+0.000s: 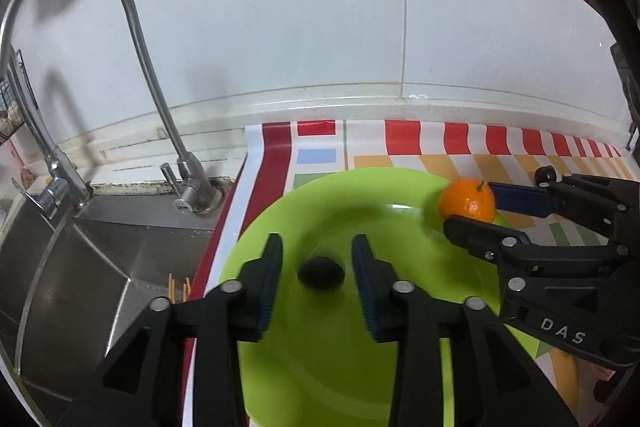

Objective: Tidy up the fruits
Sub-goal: 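Open both grippers to drop the plum and tangerine onto the plate, then move both open grippers back toward the remaining fruits on the cloth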

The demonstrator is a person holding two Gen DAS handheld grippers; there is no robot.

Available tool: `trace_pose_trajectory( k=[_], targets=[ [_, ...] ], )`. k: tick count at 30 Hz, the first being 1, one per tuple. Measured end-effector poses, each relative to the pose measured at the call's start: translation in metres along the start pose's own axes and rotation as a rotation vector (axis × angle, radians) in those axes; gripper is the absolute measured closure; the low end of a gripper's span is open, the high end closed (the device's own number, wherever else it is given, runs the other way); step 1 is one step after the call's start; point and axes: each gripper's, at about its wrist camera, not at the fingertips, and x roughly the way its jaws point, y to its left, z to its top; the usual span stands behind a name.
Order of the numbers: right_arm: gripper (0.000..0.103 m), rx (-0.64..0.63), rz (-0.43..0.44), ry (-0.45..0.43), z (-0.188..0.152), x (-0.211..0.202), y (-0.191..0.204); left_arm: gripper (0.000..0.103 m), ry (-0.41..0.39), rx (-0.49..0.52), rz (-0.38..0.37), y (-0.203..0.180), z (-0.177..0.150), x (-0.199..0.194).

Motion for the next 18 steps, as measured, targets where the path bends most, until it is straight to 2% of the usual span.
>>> trace_pose_trajectory(
  k=[4,6,13,18],
  targets=[
    [0.052,0.010,-0.001,-0.025,0.000,-0.010,-0.002,0.063,0.000,-0.009,0.011,0.001,0.000,-0.010],
    [0.052,0.005,-0.003,-0.038,0.000,-0.017,-0.002,0.062,-0.007,-0.021,0.000,0.002,-0.001,-0.019],
    [0.052,0.013,0.008,-0.098,-0.005,-0.059,0.000,0.056,-0.033,-0.025,0.034,-0.005,0.002,-0.058],
    [0.052,0.017,0.010,-0.139,-0.012,-0.093,0.000,0.048,-0.082,-0.033,0.025,-0.015,0.003,-0.094]
  ],
)
